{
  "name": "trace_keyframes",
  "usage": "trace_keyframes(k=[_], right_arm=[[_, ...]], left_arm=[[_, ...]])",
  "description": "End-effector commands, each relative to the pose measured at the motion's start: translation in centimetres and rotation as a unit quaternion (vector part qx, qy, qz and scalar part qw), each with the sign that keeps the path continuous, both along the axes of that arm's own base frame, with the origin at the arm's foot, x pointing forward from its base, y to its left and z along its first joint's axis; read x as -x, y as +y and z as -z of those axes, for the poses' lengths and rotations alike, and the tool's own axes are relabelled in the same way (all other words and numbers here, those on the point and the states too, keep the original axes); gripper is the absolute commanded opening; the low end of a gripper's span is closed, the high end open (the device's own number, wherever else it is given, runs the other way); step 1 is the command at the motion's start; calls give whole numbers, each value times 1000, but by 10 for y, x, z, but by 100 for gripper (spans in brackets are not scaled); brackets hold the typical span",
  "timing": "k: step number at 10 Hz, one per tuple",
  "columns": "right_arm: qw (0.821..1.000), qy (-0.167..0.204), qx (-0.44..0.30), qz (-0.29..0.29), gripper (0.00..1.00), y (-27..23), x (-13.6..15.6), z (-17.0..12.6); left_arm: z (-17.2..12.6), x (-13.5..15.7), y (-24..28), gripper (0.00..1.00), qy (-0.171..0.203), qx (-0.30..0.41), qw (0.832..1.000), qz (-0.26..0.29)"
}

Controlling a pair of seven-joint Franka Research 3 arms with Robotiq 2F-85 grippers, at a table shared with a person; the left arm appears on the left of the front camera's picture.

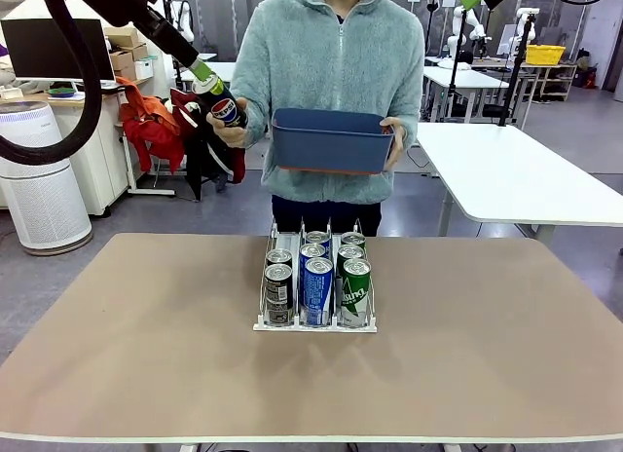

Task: Fill the beverage cans into the dispenser.
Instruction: Pick up the Pepsi coke handed by the human.

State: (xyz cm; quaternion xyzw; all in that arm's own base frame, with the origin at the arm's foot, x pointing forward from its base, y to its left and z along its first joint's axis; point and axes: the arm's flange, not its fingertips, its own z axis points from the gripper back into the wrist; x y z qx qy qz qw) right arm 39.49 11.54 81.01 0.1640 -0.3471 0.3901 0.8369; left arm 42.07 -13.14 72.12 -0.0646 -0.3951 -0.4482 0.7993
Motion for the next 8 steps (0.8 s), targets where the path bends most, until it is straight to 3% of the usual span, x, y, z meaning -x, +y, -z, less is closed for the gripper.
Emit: trace_keyframes(k=[1,8], right_arm=[[1000,0,0,0,100,0,1,0],[1000,0,0,0,100,0,1,0]], left_arm=[[5,-7,0,100,-1,-9,1000,-9],[32,-47,9,100,-13,11,1000,0]])
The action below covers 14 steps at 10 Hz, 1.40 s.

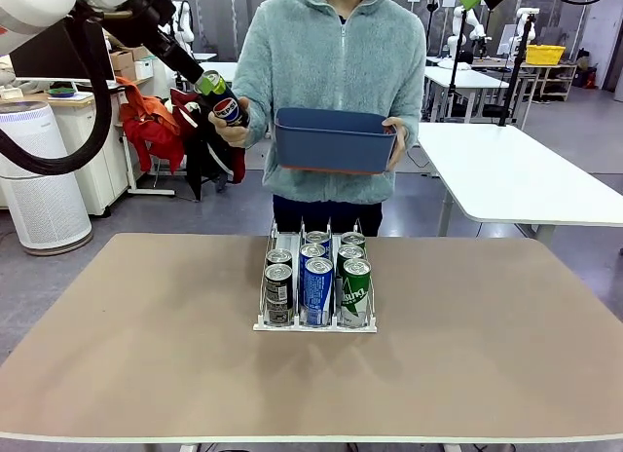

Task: Fill the beverage cans into the dispenser.
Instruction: Pick up the Pepsi coke handed by the human.

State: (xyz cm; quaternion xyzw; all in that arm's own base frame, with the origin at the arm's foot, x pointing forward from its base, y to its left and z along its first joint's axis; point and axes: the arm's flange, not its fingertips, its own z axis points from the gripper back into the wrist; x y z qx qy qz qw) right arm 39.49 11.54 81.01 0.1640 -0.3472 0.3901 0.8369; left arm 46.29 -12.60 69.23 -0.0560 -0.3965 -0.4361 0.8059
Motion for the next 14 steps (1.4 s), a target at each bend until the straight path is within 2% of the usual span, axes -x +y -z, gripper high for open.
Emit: trace_keyframes(k=[1,12,14], right_arm=[[1000,0,0,0,100,0,1,0],[1000,0,0,0,100,0,1,0],[1000,0,0,0,100,0,1,0]], left_arm=[[7,-10,2,100,-16,17,1000,16],[34,-40,-7,100,-22,40,999,18],[35,-40,-8,100,-8,40,999,23]])
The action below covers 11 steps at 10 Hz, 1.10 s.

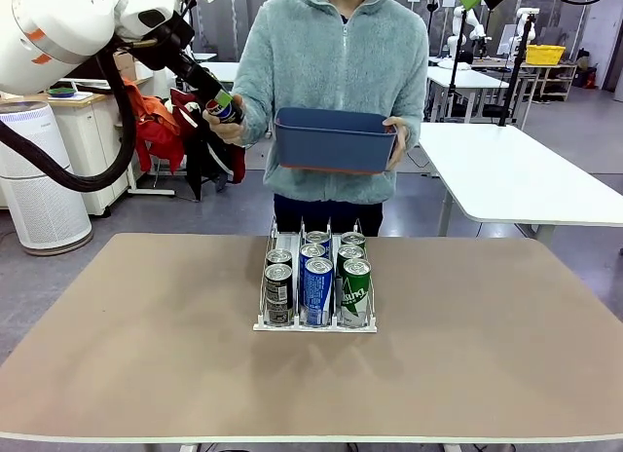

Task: Fill the beverage cans into the dispenser.
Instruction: Pick up the Pepsi coke handed by the human.

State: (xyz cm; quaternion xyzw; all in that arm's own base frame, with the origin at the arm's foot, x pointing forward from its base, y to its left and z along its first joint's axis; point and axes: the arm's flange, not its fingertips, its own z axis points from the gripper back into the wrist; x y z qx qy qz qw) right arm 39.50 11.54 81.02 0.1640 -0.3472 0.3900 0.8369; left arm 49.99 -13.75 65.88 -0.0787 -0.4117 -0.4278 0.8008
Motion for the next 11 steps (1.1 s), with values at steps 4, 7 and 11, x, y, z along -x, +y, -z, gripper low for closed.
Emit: trace_keyframes(k=[4,7,11], right_arm=[[1000,0,0,0,100,0,1,0],[1000,0,0,0,100,0,1,0],[1000,0,0,0,100,0,1,0]], left_arm=[[1,0,-1,100,2,0,1000,1],[0,4,5,0,20,3,1000,-3],[-2,5,7,0,25,-2,1000,-5]])
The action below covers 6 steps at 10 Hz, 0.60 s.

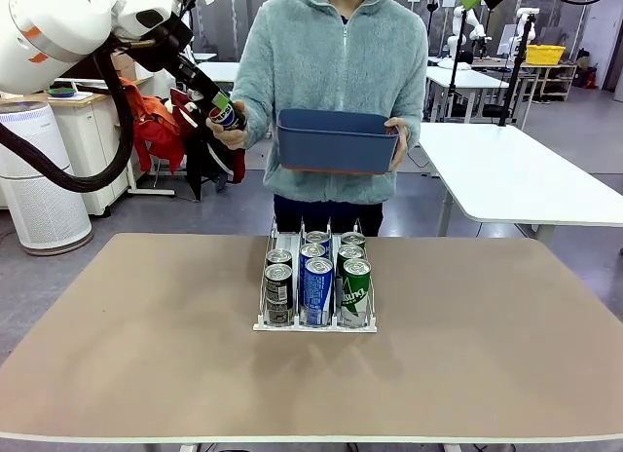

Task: Fill the beverage cans into the dispenser.
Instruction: Pick up the Pepsi coke handed by the human.

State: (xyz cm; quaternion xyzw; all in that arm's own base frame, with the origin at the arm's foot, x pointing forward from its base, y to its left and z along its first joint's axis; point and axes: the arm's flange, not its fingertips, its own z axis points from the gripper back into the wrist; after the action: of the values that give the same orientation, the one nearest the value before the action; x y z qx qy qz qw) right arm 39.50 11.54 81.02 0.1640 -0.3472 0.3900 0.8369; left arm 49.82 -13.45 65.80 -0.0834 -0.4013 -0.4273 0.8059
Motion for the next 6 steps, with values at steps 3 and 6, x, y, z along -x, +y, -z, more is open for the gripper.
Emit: trace_keyframes(k=[3,6], right_arm=[[1000,0,0,0,100,0,1,0],[1000,0,0,0,100,0,1,0]], left_arm=[[-2,3,6,0,19,-9,1000,-14],[-7,5,3,5,27,2,999,-23]])
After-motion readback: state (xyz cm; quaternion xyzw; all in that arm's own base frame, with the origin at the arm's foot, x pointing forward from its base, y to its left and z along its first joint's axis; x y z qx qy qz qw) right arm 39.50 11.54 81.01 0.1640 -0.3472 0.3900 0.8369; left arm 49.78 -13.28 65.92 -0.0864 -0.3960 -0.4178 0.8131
